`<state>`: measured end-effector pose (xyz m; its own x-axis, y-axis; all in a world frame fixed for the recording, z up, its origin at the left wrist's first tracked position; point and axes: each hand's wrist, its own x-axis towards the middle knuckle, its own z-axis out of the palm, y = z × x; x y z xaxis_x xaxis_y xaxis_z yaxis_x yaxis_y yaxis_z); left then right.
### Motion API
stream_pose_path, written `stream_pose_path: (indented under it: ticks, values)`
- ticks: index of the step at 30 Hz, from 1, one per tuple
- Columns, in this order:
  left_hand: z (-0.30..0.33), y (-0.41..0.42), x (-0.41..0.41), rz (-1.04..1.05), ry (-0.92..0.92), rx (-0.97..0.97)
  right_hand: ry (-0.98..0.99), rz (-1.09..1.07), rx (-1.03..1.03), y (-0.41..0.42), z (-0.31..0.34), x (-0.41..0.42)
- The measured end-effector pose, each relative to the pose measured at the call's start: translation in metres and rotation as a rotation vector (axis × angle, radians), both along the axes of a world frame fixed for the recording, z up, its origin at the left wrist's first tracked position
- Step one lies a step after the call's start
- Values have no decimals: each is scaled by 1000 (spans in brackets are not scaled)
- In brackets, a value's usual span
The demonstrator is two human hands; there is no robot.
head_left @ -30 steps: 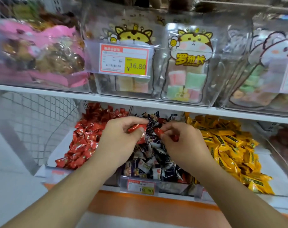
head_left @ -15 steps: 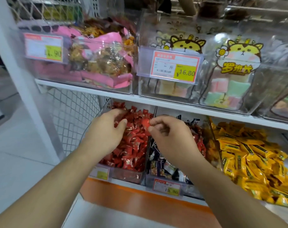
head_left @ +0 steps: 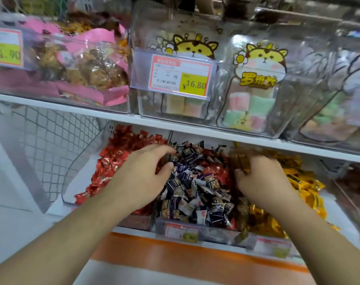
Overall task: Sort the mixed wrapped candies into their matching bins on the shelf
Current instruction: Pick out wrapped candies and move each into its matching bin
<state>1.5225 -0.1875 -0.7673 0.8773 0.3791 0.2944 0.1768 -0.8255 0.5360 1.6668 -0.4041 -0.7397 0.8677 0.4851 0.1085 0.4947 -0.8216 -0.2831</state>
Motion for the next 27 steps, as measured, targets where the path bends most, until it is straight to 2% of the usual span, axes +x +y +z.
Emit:
stream_pose_path:
  ticks: [4,10,17,22,27]
  values:
    - [-2,-31,23,-98,31,10,97,-26,-32,-19,-2,10]
    - [-19,-71,92,-192,96,-29,145,14,46,-30,-7,15]
    - [-46,-85,150,-205,310,100,210,-3,119,-37,-15,28]
    - [-43,-85,149,-184,265,136,220,4,124,-39,-14,29]
    - [-41,-83,137,-147,135,15,216,26,140,-42,-14,27]
